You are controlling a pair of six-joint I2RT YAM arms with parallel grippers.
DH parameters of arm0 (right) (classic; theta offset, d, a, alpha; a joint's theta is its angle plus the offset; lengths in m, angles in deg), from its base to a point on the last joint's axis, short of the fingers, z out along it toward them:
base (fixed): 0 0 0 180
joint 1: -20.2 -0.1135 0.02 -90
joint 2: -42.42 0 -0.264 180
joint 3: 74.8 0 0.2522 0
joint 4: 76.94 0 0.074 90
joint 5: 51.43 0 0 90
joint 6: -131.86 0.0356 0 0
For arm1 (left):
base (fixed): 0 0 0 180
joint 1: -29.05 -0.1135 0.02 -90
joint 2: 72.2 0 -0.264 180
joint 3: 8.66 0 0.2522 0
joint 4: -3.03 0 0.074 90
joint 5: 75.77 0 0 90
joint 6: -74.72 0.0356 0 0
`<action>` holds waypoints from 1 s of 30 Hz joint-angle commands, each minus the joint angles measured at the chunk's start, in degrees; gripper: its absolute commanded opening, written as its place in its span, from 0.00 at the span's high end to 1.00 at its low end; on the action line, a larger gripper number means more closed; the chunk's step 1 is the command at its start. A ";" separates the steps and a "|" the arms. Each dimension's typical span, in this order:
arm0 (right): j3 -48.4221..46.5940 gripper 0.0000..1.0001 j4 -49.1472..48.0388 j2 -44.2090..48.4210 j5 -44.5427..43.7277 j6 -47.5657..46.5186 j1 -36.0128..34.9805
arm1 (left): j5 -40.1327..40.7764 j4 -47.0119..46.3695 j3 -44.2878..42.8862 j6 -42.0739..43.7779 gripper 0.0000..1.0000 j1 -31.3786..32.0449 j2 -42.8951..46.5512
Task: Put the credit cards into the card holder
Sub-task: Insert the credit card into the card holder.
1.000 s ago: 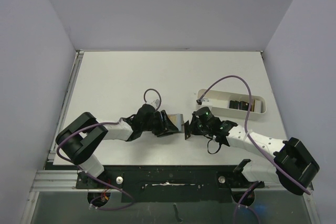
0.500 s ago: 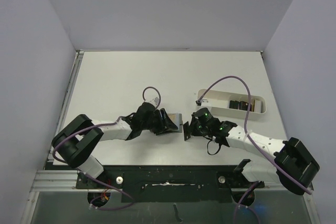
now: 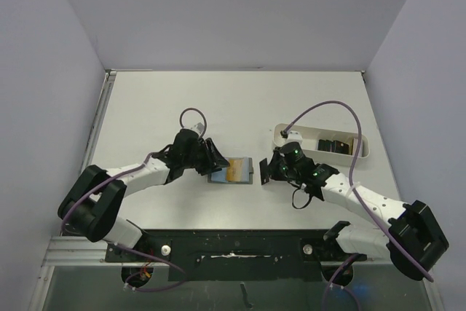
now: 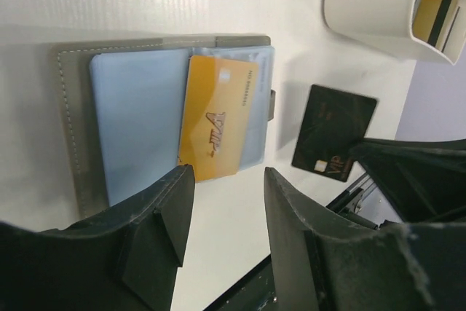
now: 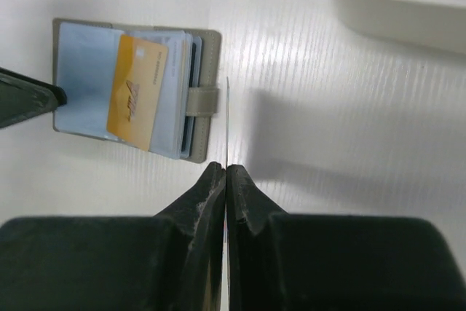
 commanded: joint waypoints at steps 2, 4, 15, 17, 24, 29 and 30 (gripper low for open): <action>-4.83 1.00 -7.00 0.91 4.81 -1.94 1.71 | -5.30 -2.33 -0.79 1.94 0.58 -1.29 -2.39; -4.95 1.00 -9.76 0.14 6.48 -1.64 1.78 | -7.38 -5.85 -0.05 0.84 0.58 -1.94 -3.35; -6.86 1.00 -16.29 -9.50 9.69 -1.54 3.23 | -8.47 -8.57 1.71 0.72 0.55 -3.10 -6.68; -6.27 1.00 -16.67 -11.32 9.74 -1.27 3.96 | -8.65 -8.70 1.87 0.75 0.55 -3.33 -7.29; -2.56 1.00 -16.14 -14.12 8.76 -0.30 4.51 | -9.69 -10.26 2.88 0.34 0.55 -3.66 -8.40; -0.65 1.00 -15.89 -14.09 8.22 0.08 4.50 | -11.74 -14.24 4.16 -1.45 0.56 -4.18 -9.59; -0.37 1.00 -15.93 -14.00 8.10 0.15 4.50 | -12.58 -15.06 4.36 -1.71 0.57 -4.19 -9.84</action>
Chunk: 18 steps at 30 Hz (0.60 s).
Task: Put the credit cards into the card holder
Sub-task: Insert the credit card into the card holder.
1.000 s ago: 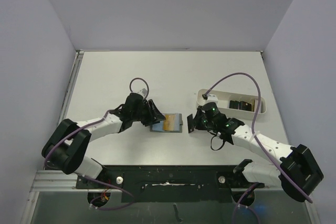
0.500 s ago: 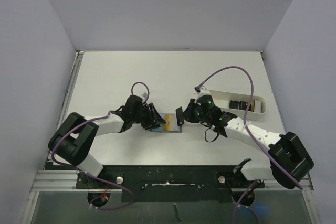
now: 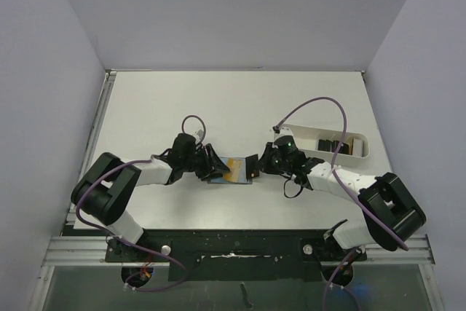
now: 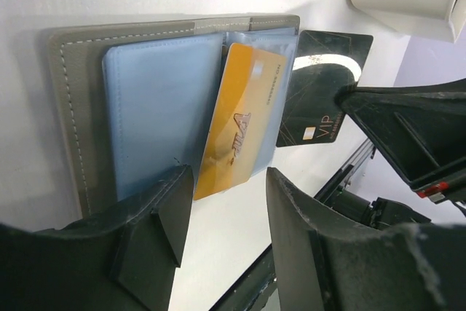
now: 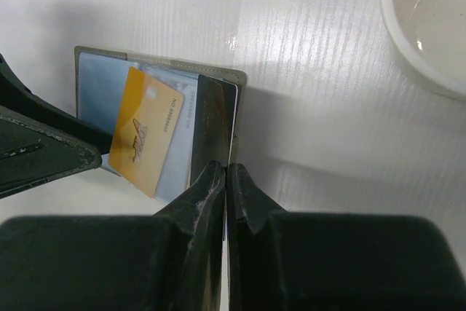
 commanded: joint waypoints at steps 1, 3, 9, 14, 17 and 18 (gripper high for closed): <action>1.85 1.00 -1.10 0.28 -1.36 0.17 -0.12 | -3.30 -6.51 1.23 -1.34 0.57 -0.53 -1.47; 2.17 1.00 -1.17 0.47 -1.43 0.26 -0.11 | -4.00 -7.91 1.63 -1.98 0.59 -0.58 -1.84; 2.41 1.00 -1.00 0.94 -1.45 0.35 -0.13 | -4.25 -9.13 2.05 -2.53 0.73 -0.53 -1.91; 2.18 1.00 -0.69 1.18 -1.43 0.26 -0.11 | -3.56 -9.12 2.42 -2.79 0.90 -0.53 -1.99; 2.28 1.00 -0.63 1.31 -1.51 0.26 -0.11 | -3.30 -9.61 2.68 -3.01 1.00 -0.55 -2.21; 2.29 1.00 -0.59 1.35 -1.52 0.26 -0.11 | -3.20 -9.83 2.83 -3.16 1.00 -0.55 -2.26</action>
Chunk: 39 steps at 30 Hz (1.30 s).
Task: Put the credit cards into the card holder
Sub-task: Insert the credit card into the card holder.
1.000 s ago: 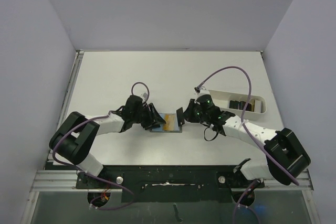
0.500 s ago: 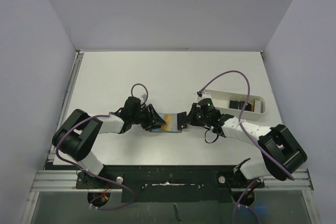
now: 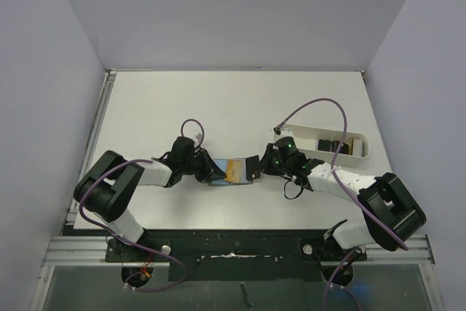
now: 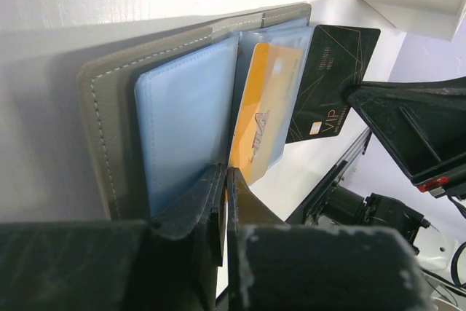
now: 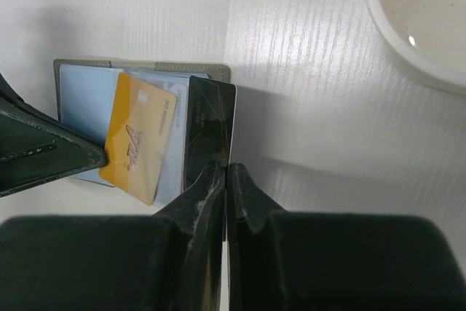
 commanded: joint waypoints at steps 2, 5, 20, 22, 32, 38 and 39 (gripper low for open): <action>0.93 1.00 0.55 1.36 -0.82 -0.16 -0.13 | -0.35 -4.94 0.42 -0.69 1.00 -0.12 -0.13; 1.16 1.00 0.63 1.34 -0.84 -0.05 -0.13 | 0.62 -4.90 1.10 -1.04 1.00 -0.07 0.46; 1.98 1.00 0.98 2.42 -0.93 0.19 -0.13 | 7.75 -7.87 4.70 -4.87 1.00 -0.01 4.23; 1.99 1.00 0.91 2.55 -0.93 0.19 -0.18 | 8.17 -8.24 5.02 -4.96 1.00 0.08 4.72; 2.33 1.00 0.96 2.96 -0.96 0.50 -0.13 | 10.30 -13.04 5.87 -7.45 1.00 2.82 3.21; 2.60 1.00 0.77 3.09 -1.01 0.97 -0.52 | 12.65 -14.97 5.93 -8.68 1.00 4.04 2.12; 2.67 1.00 0.72 3.16 -1.02 1.05 -0.68 | 13.35 -14.75 5.85 -8.78 1.00 4.28 2.32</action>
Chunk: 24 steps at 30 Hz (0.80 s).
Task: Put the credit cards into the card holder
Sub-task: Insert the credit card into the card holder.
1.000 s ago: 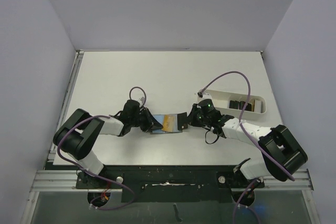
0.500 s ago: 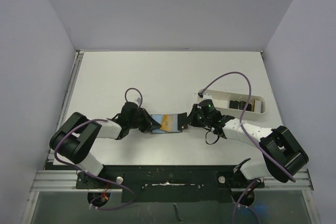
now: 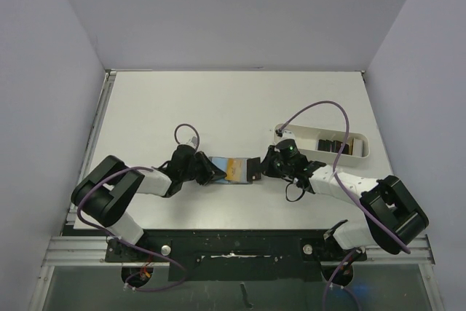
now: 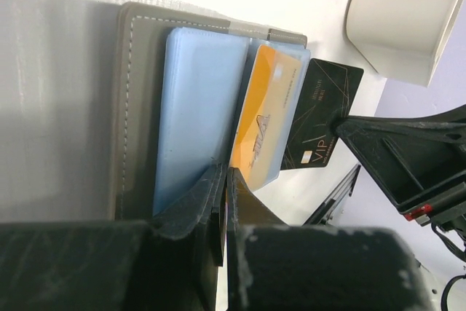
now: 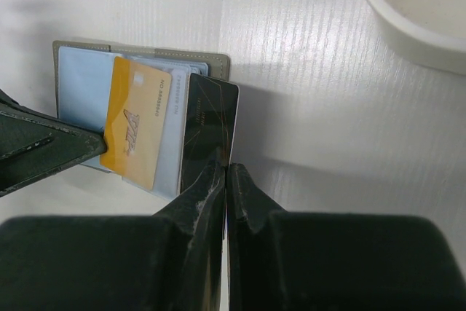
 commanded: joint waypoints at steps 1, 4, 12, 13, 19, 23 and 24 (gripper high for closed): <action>1.07 1.00 0.69 1.68 -1.04 -0.02 -0.84 | 3.97 -4.54 -0.21 -1.20 1.00 1.06 0.21; 1.35 1.00 0.43 1.73 -1.13 0.27 -1.18 | 5.86 -4.13 0.14 -1.41 1.00 1.37 1.17; 1.39 1.00 0.22 1.77 -1.04 0.64 -1.42 | 7.25 -5.98 1.45 -2.04 1.00 2.42 2.84; 1.26 1.00 0.23 1.85 -1.04 0.70 -1.50 | 7.10 -6.26 1.19 -1.89 1.00 2.80 2.58; 0.81 1.00 1.58 2.90 -1.44 0.27 -1.58 | 6.05 -1.16 -2.28 1.36 0.84 3.59 2.97; 0.59 1.00 3.51 4.46 -2.22 -0.31 -1.52 | 9.29 9.05 -5.08 4.82 0.69 3.38 6.23; 0.59 1.00 3.95 4.98 -2.53 -0.49 -1.47 | 10.15 10.96 -5.66 5.59 0.67 3.27 6.98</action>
